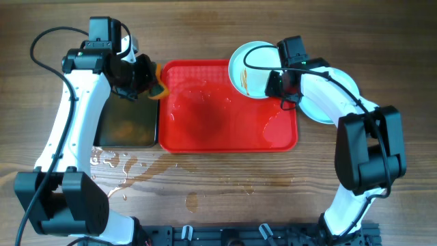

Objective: Clean dirty plates on tray and stack at the side
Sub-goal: 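Grasp the last white plate with right gripper and drag it to tray center, then scrub the held plate with the sponge in the left gripper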

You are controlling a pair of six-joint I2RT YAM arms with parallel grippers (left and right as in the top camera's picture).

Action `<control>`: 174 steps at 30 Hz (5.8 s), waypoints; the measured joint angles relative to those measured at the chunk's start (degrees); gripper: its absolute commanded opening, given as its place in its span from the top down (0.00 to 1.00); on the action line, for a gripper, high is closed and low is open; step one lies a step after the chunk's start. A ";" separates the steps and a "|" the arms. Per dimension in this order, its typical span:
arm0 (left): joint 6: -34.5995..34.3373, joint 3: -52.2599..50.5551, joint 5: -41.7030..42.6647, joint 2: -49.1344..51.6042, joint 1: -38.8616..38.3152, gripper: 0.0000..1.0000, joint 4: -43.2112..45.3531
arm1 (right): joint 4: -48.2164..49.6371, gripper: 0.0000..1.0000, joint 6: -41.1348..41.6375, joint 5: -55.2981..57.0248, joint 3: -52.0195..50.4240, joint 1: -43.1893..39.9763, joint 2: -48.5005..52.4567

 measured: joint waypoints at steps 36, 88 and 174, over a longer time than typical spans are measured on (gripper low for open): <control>0.02 0.00 -0.02 0.00 0.00 0.96 0.00 | -2.08 0.35 -19.32 -0.76 1.38 4.70 -5.70; 7.85 0.02 -0.61 22.49 -11.13 0.96 20.81 | 10.56 0.96 5.25 -32.63 -2.40 1.05 6.25; 1.36 1.62 -9.18 26.77 -21.18 0.96 24.24 | 12.04 0.96 4.83 -32.87 -2.40 1.88 6.27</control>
